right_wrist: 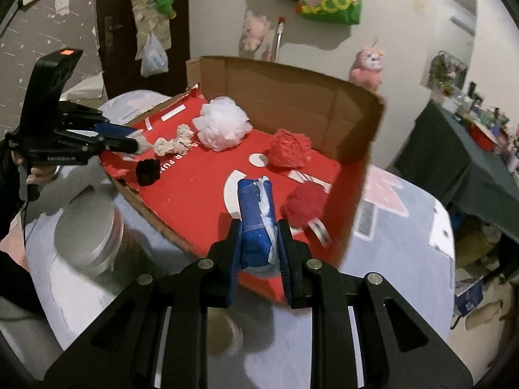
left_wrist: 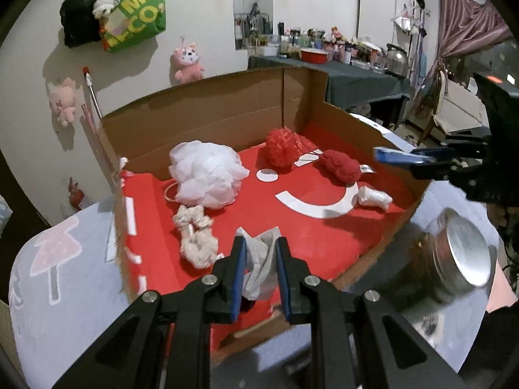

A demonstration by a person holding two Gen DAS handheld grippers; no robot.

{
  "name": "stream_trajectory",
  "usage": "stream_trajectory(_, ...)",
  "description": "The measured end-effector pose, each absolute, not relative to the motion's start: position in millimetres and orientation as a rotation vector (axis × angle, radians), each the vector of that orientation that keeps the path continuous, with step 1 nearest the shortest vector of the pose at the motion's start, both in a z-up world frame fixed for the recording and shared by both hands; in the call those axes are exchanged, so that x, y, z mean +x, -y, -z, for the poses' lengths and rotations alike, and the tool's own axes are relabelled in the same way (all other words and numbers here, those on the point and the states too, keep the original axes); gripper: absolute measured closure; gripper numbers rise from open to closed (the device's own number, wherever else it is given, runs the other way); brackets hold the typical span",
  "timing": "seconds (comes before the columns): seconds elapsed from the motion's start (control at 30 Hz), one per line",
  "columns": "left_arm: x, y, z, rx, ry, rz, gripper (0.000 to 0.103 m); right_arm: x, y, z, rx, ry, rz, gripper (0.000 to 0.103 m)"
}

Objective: Organize soft objects
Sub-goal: 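Carry the white napkin and blue packet into the box and open both tools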

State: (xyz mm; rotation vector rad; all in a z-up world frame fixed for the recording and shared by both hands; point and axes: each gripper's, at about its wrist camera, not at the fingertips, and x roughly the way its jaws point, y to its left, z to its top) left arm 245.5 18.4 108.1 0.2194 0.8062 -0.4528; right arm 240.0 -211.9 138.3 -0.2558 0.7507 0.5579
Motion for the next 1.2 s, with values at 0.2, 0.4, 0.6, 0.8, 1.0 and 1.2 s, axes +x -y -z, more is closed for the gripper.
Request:
stream_trajectory(0.2,281,0,-94,0.236,-0.912,0.437,0.083,293,179,-129,-0.251,-0.893,-0.571,0.083)
stream_trajectory(0.4,313,17,-78,0.266,-0.984,0.406,0.083,339,155,-107,-0.253,-1.030,-0.560,0.083)
stream_trajectory(0.6,335,29,-68,0.310,-1.017,0.377,0.083,368,139,-86,-0.269,-1.132,-0.524,0.082)
stream_trajectory(0.8,345,26,-57,0.323,-1.048,0.352,0.080,378,133,-77,-0.299,-1.169,-0.509,0.081)
stream_trajectory(1.0,349,23,-55,0.309,-1.049,0.351,0.079,382,134,-77,-0.283,-1.176,-0.501,0.081)
stream_trajectory(1.2,353,26,-53,0.309,-1.048,0.347,0.071,389,138,-71,-0.263,-1.201,-0.497,0.080)
